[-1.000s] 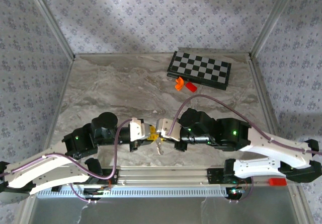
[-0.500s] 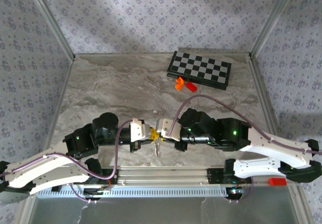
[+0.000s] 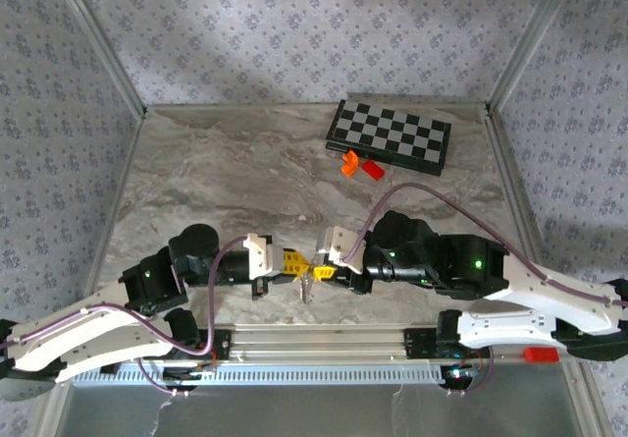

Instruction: Put the keys on the keyring

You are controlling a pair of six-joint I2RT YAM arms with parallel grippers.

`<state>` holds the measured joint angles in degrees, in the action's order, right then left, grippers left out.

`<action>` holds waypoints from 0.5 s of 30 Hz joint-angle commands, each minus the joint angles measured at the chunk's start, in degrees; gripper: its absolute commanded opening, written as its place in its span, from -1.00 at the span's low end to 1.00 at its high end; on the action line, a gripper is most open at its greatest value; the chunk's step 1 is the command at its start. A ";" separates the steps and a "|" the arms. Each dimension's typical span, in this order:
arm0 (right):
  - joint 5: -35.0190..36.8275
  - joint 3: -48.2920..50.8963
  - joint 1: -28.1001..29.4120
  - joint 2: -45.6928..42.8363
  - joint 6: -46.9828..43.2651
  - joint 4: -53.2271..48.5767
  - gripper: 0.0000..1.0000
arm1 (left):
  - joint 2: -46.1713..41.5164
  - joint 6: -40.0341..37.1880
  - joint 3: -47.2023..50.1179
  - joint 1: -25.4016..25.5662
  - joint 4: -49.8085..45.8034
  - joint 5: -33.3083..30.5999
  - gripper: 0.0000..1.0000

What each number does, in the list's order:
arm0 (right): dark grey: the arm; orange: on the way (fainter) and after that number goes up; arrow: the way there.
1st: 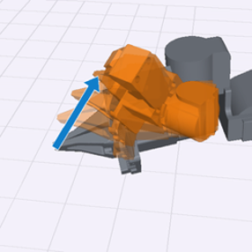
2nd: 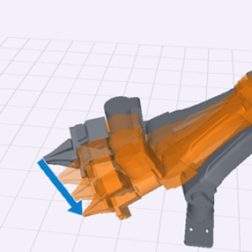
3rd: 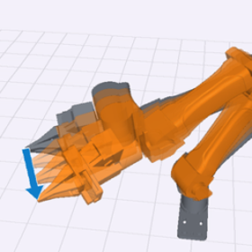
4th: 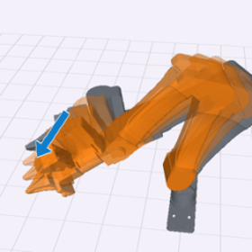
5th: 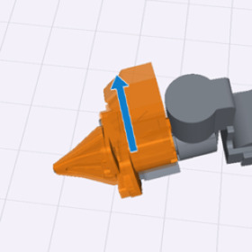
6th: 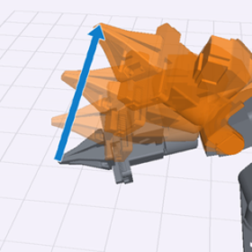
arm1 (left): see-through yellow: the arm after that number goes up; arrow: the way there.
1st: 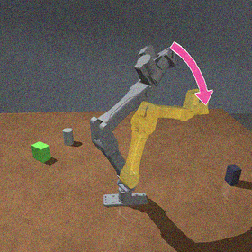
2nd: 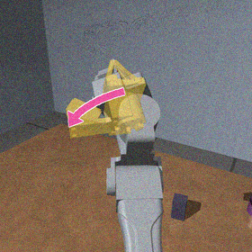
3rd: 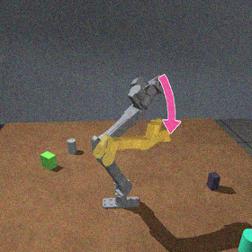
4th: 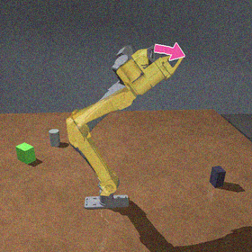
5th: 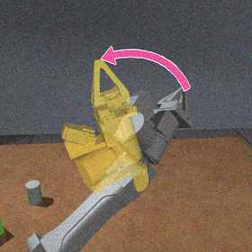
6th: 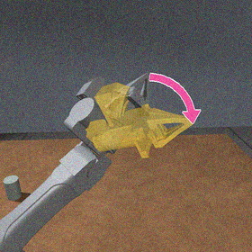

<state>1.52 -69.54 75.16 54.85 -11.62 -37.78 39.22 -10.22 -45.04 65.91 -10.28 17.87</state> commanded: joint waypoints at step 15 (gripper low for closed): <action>-3.94 3.44 -0.53 -0.71 1.95 2.18 -0.77 | -1.63 1.95 -0.71 0.13 4.92 3.01 -1.00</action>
<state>-1.26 -66.39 74.91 54.41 -10.22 -36.18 38.65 -9.02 -45.04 65.91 -8.88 19.14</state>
